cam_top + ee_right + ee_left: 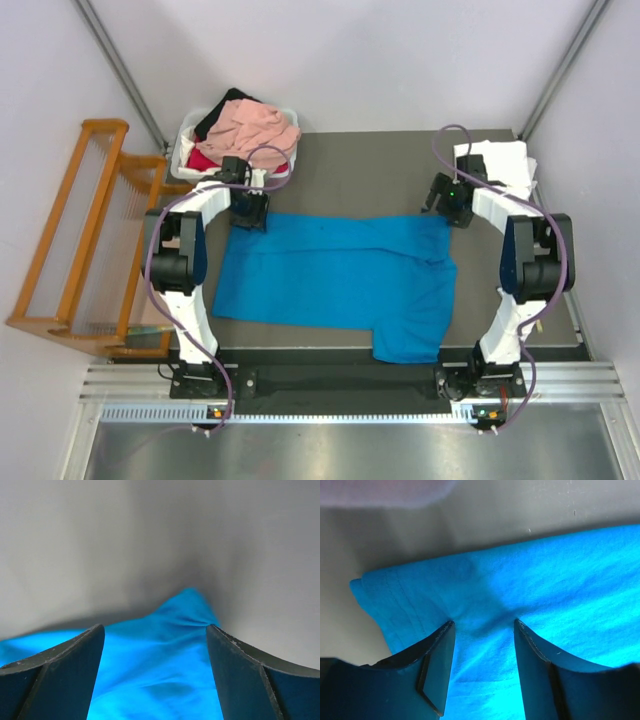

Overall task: Fold and stack the t-shirts
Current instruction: Fold the tshirt

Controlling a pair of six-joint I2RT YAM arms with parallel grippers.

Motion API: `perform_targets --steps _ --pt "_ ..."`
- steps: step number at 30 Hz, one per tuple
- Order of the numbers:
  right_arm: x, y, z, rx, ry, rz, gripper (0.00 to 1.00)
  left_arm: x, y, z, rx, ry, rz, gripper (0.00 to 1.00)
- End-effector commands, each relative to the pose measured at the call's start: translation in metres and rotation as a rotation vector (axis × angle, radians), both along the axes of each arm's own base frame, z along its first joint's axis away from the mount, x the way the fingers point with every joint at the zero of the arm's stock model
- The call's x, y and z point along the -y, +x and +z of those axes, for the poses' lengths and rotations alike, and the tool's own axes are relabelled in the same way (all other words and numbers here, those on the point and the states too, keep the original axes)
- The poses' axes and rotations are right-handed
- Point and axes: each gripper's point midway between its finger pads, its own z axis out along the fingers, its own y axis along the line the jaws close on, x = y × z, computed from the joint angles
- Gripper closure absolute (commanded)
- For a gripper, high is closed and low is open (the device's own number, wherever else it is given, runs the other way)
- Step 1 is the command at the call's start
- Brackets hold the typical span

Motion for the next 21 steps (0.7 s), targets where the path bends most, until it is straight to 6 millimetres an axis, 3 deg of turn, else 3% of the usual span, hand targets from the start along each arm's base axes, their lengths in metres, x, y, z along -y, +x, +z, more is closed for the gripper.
perform_targets --steps 1,5,9,12,15,21 --pt "0.032 0.004 -0.011 -0.006 -0.043 -0.059 0.18 0.005 0.001 0.018 0.046 -0.03 -0.007 0.45" --pt "0.035 -0.003 -0.021 -0.032 -0.048 -0.068 0.18 0.005 -0.002 0.027 0.051 -0.033 -0.012 0.45" --pt "0.036 -0.001 -0.014 -0.025 -0.052 -0.073 0.18 0.006 -0.004 0.033 0.057 -0.039 -0.014 0.45" --pt "0.035 0.004 0.004 0.013 -0.046 -0.072 0.18 0.005 -0.007 0.032 0.058 -0.032 -0.016 0.45" --pt "0.044 0.007 0.04 0.094 -0.087 -0.104 0.18 0.001 -0.011 0.033 0.062 -0.011 -0.021 0.45" --pt "0.06 -0.012 0.086 0.213 -0.145 -0.173 0.18 -0.003 -0.017 0.04 0.085 0.007 -0.021 0.45"
